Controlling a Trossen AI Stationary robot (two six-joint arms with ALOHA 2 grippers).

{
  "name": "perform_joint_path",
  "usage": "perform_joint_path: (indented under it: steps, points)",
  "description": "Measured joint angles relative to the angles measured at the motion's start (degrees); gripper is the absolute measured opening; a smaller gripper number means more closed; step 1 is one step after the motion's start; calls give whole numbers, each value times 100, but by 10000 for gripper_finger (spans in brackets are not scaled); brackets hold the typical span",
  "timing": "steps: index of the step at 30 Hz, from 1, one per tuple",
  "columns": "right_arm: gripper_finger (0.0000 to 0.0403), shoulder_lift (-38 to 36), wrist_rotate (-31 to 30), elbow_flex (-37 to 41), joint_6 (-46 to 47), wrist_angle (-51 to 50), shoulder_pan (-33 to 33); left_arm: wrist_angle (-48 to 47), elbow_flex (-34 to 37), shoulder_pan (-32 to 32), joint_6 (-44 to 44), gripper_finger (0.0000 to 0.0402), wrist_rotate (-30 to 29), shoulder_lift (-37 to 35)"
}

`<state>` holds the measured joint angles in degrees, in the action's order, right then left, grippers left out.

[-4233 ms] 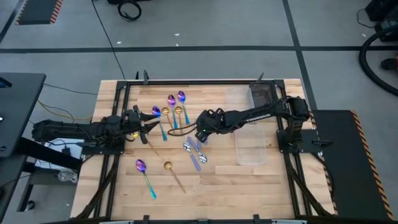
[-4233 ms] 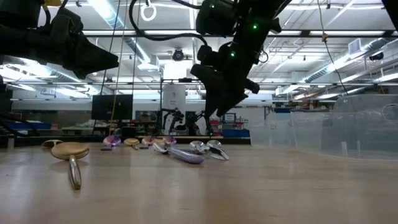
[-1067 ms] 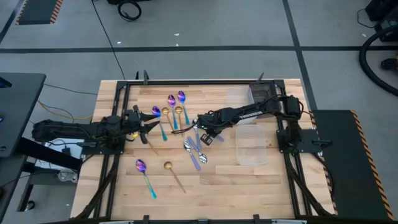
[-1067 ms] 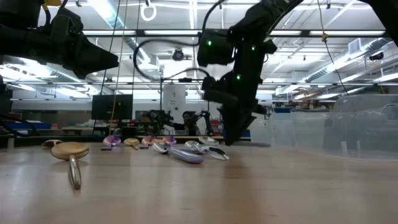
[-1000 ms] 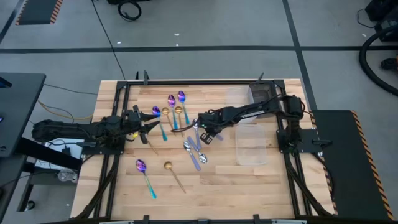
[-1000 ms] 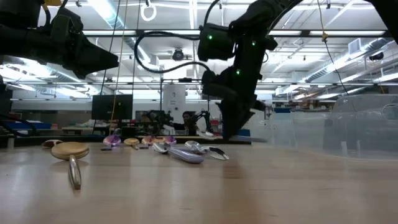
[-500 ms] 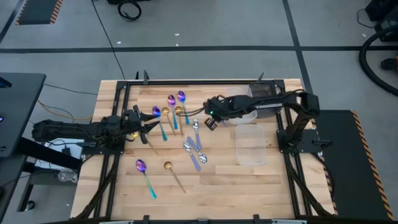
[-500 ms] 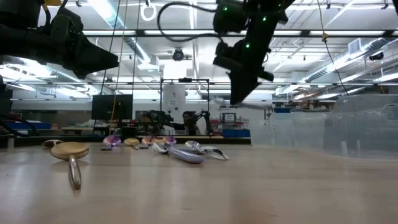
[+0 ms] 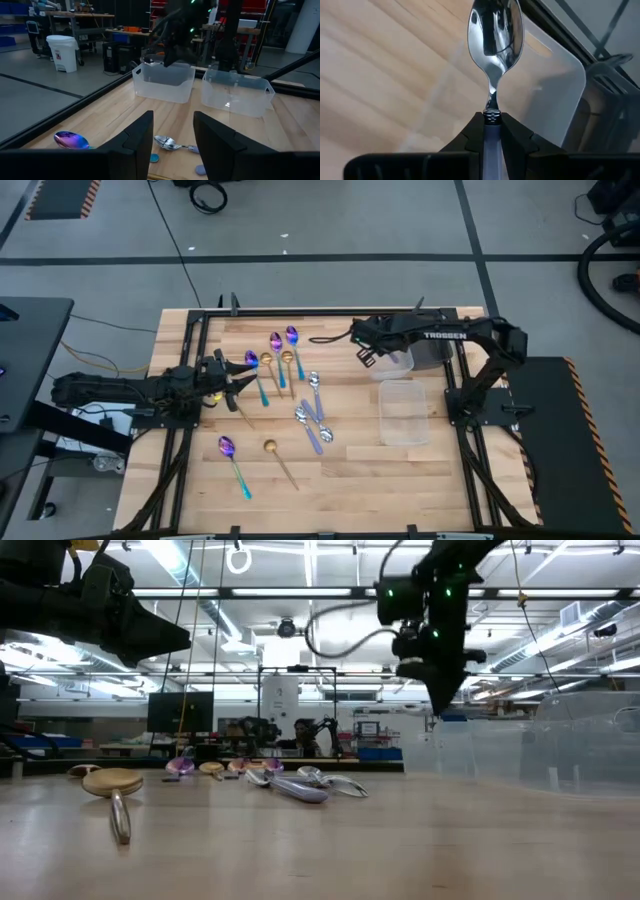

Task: Sort silverware by color (type)
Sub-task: Put the purple spoon into the top transparent bin

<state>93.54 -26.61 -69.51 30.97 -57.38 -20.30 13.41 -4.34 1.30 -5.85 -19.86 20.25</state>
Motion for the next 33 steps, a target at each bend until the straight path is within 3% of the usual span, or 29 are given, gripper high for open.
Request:
perform_joint_path:
  steps: [5,12,21,28,33]
  points:
    - [52,7,173,481,-401,457,-413,0,0,1,-4,148,0,-1]
    - [59,7,915,848,-695,1181,-802,0,0,2,-109,148,0,-2]
    - [127,1,1129,926,-718,1209,-872,-11,0,2,-146,148,0,0]
    - [165,-33,868,436,-539,1066,-736,-63,0,2,-146,148,0,0]
    - [168,-33,191,78,-79,971,-457,-90,0,0,-148,148,0,-2]
